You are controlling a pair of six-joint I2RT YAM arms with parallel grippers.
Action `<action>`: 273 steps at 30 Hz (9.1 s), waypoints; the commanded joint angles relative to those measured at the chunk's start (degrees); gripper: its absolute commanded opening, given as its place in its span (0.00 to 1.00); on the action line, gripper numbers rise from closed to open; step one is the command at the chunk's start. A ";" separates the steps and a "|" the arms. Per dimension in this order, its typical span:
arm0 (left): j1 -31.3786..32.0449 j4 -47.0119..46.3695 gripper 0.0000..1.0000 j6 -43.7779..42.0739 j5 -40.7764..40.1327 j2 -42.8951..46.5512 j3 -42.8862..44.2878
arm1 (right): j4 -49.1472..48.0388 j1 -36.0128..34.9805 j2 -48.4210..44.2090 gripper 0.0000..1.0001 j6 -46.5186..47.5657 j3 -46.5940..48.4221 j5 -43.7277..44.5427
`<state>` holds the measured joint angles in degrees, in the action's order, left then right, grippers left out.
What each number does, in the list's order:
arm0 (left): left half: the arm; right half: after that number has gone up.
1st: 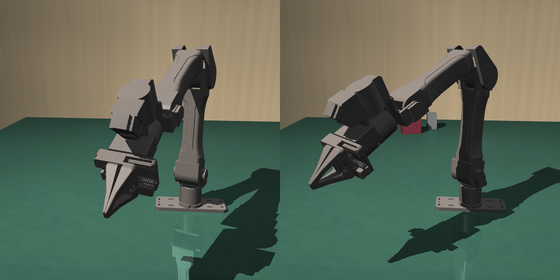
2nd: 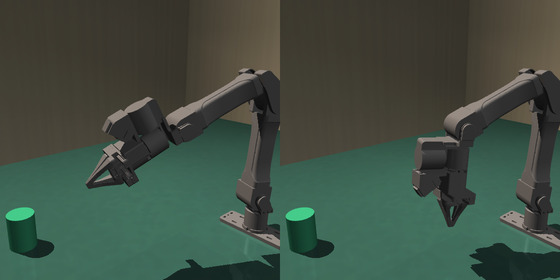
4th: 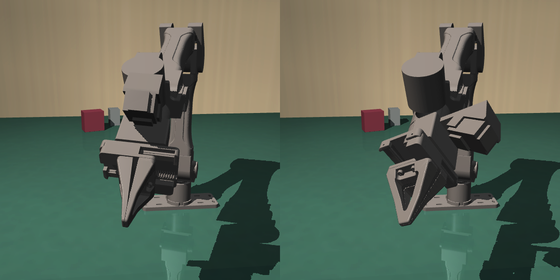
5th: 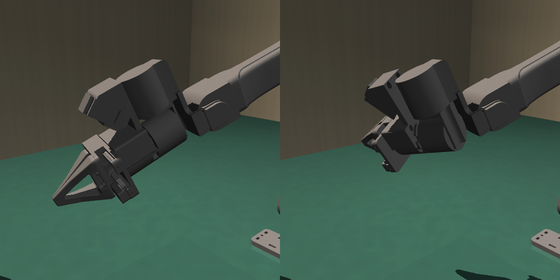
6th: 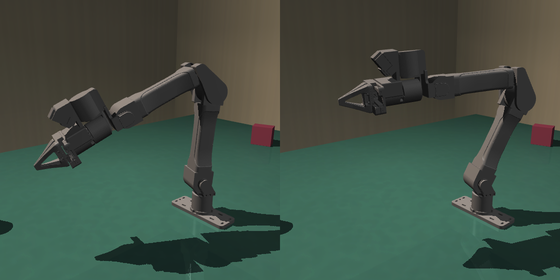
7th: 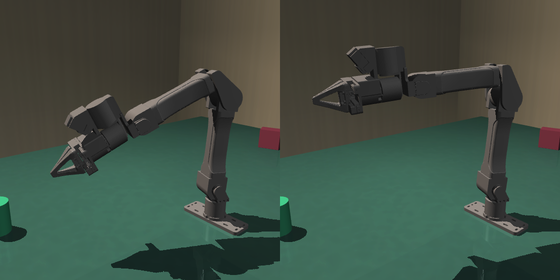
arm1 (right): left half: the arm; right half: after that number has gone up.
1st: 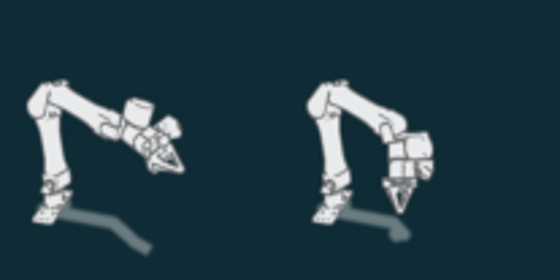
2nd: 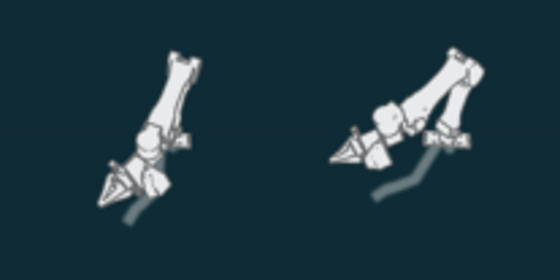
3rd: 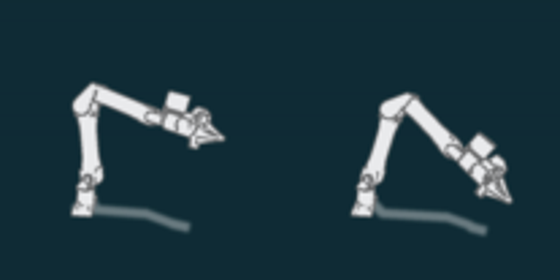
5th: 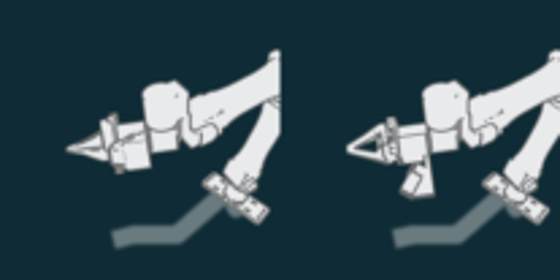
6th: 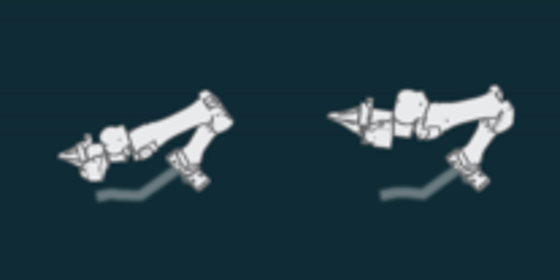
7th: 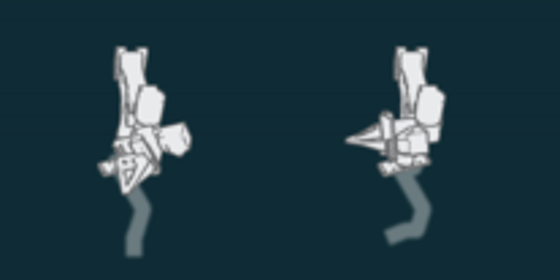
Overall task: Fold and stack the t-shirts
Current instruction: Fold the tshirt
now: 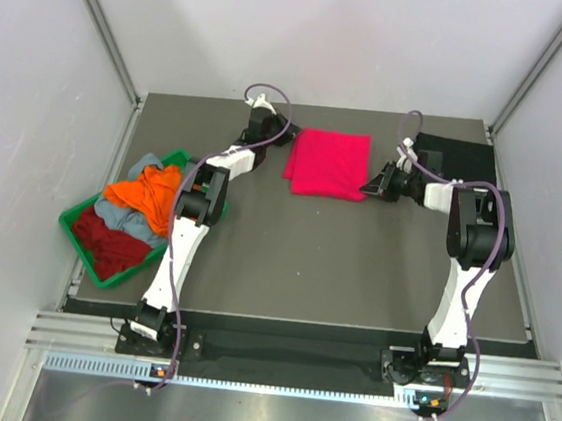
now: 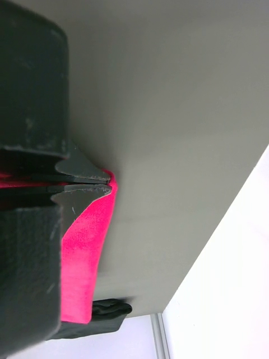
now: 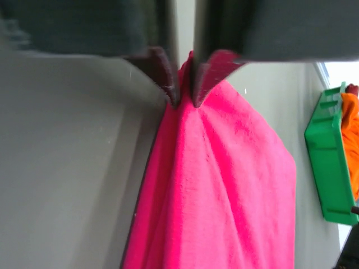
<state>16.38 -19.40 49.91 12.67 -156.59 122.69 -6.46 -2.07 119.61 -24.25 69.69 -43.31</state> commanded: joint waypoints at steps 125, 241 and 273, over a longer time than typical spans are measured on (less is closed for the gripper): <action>3.75 33.19 0.40 -28.82 9.40 17.73 -14.86 | 15.34 0.66 9.49 0.18 1.23 23.21 3.67; 12.80 38.47 0.57 -25.74 -4.50 42.43 -41.92 | 4.09 -6.46 -19.24 0.39 -0.80 -21.79 11.67; 14.64 37.42 0.58 -24.69 -6.78 39.09 -39.81 | 4.17 -6.37 -18.89 0.39 -0.36 -21.88 11.93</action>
<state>31.16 20.40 24.38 4.51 -115.55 81.43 -3.62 -7.51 100.66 -26.52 47.99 -32.71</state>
